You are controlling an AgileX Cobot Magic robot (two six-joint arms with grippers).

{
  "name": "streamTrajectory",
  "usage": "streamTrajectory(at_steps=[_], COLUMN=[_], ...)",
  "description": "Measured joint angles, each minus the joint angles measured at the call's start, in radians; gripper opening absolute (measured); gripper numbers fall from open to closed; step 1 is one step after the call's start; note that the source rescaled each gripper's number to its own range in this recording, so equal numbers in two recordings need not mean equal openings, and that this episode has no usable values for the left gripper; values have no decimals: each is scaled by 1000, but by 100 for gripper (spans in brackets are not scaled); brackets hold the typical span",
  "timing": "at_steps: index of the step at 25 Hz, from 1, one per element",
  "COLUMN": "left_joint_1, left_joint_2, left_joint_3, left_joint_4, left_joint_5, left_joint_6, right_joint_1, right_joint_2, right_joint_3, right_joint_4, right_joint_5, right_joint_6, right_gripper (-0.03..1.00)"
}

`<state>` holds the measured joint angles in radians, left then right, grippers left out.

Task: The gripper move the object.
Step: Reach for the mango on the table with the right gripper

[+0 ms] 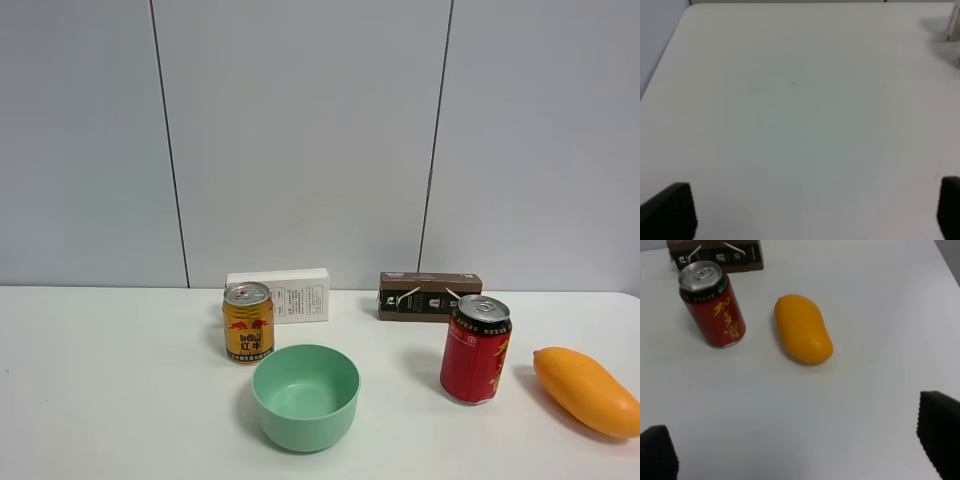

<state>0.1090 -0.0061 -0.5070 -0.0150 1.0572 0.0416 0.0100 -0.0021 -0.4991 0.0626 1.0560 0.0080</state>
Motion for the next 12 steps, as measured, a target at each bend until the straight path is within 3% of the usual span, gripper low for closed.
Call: streamTrajectory(at_steps=[6, 12], left_joint_1=[0, 0], left_joint_2=[0, 0], left_joint_3=[0, 0], left_joint_4=[0, 0], left_joint_5=[0, 0], left_joint_6=[0, 0], right_joint_1=[0, 0], right_joint_2=[150, 462], right_joint_3=[-24, -209], right_joint_4=[-9, -113], right_joint_5=[8, 7], right_joint_6=[0, 0], right_gripper=[100, 100])
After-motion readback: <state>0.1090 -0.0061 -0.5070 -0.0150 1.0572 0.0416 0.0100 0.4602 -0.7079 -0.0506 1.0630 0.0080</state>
